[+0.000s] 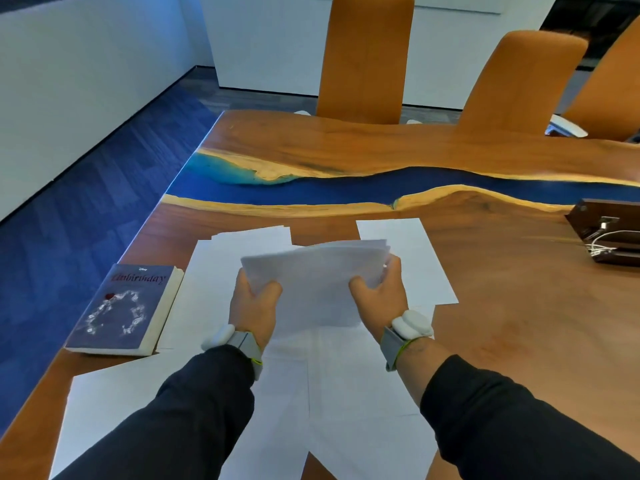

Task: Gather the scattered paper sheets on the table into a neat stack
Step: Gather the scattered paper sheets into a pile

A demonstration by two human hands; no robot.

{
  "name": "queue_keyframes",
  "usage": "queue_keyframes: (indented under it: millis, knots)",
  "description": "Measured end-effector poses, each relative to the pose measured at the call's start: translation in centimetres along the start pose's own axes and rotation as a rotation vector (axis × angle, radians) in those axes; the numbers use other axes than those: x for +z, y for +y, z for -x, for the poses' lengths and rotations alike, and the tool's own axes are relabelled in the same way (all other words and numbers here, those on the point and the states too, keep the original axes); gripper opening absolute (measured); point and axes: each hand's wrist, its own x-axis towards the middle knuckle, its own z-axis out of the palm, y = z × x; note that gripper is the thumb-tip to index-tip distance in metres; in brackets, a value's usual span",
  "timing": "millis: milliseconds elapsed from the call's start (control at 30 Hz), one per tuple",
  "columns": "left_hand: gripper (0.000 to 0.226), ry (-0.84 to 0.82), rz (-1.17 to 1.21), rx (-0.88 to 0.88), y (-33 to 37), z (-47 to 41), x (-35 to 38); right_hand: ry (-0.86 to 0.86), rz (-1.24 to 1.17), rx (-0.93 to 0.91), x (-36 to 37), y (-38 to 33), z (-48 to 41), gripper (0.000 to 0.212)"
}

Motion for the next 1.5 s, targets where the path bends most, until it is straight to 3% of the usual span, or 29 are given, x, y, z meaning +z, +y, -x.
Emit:
queue_keyframes:
  millis: [133,267,400,667,800,867,1233,1500]
  knots:
    - [0.041,-0.014,-0.043,-0.081,-1.5,0.2,-0.1,-0.062,0.111,0.090,0.4,1.6,0.4,0.038]
    - [0.028,-0.009,-0.101,-0.094,-1.3,0.2,0.5,-0.105,0.175,0.158,0.5,2.2,0.7,0.030]
    - [0.030,-0.012,-0.067,-0.063,-0.3,1.1,0.1,-0.090,0.169,0.155,-0.5,1.4,1.4,0.027]
    - [0.021,-0.161,-0.182,-0.077,-1.9,4.1,-0.8,-0.166,0.145,0.227,-3.5,3.2,4.6,0.036]
    - [0.015,-0.156,-0.238,-0.067,-1.8,3.1,0.6,-0.153,0.155,0.268,-4.3,3.4,2.3,0.023]
    - [0.023,-0.156,-0.263,-0.067,-1.5,2.5,1.0,-0.148,0.140,0.282,-4.3,3.3,1.0,0.018]
    - [0.041,-0.146,-0.428,-0.235,-0.9,-1.0,7.4,-0.061,0.048,0.462,-9.2,8.0,-7.6,0.020]
    - [0.037,-0.143,-0.520,-0.337,-0.7,-4.0,12.7,0.063,0.185,0.554,-12.2,12.3,-12.7,0.011]
